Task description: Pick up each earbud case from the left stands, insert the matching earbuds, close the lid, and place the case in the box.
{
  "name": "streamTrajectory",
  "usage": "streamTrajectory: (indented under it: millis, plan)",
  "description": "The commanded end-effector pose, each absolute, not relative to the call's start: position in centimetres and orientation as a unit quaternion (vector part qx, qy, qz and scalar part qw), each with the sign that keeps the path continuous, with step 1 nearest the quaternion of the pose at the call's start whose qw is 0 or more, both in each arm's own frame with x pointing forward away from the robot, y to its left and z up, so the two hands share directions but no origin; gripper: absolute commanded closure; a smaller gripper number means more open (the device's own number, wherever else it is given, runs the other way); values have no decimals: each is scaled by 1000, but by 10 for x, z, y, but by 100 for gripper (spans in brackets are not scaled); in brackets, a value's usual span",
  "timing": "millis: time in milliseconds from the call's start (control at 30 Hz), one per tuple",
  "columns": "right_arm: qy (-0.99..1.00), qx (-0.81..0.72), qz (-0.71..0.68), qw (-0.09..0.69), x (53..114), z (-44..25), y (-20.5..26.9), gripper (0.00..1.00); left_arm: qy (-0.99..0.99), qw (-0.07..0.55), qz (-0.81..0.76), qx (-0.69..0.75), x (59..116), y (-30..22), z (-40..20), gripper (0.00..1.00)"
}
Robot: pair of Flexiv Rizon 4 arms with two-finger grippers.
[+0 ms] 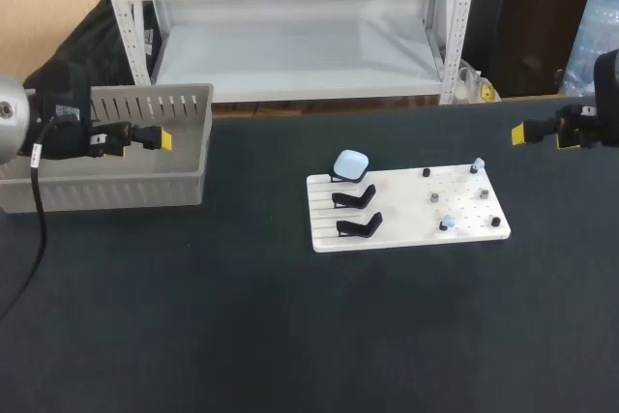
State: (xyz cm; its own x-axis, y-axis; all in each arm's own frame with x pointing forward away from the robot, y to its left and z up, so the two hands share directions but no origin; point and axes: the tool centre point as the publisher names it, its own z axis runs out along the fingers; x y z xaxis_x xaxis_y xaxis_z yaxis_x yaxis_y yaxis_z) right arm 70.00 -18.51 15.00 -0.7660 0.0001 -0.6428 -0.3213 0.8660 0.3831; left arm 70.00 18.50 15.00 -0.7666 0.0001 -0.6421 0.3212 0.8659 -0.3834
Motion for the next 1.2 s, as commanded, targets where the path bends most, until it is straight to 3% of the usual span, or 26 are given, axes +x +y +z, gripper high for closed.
streamTrajectory:
  millis: [33, 567, 1200]
  plan:
    - [908, -88, 243, 330, 700, 150, -185, 0, 908, 330, -243, 88, 700, 185, 150, 0]
    - [908, -88, 243, 330, 700, 150, -185, 0, 908, 330, -243, 88, 700, 185, 150, 0]
    - [908, -88, 243, 330, 700, 150, -185, 0, 805, 417, -250, 339, 720, 146, 212, 0]
